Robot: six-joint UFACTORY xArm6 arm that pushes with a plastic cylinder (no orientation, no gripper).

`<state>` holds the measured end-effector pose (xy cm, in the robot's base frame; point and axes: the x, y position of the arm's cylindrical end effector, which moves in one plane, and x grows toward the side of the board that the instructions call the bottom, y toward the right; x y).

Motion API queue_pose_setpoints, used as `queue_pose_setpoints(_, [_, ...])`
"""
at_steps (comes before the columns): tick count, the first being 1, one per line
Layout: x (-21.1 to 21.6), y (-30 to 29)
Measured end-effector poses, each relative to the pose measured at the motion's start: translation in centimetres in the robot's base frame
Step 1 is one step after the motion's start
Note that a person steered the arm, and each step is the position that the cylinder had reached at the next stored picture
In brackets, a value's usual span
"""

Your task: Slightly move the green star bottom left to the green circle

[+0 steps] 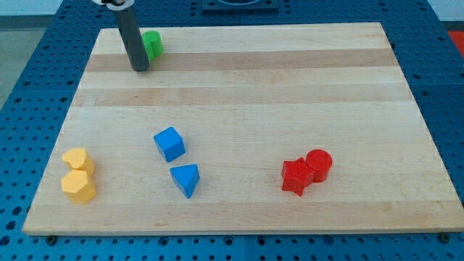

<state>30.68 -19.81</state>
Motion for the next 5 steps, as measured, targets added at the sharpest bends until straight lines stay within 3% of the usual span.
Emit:
queue_pose_setpoints(1, [-0.6,-0.6])
queue_pose_setpoints(3, [-0.7,10.7])
queue_pose_setpoints(4, [-5.9,11.2])
queue_pose_setpoints(5, [-6.8,10.5])
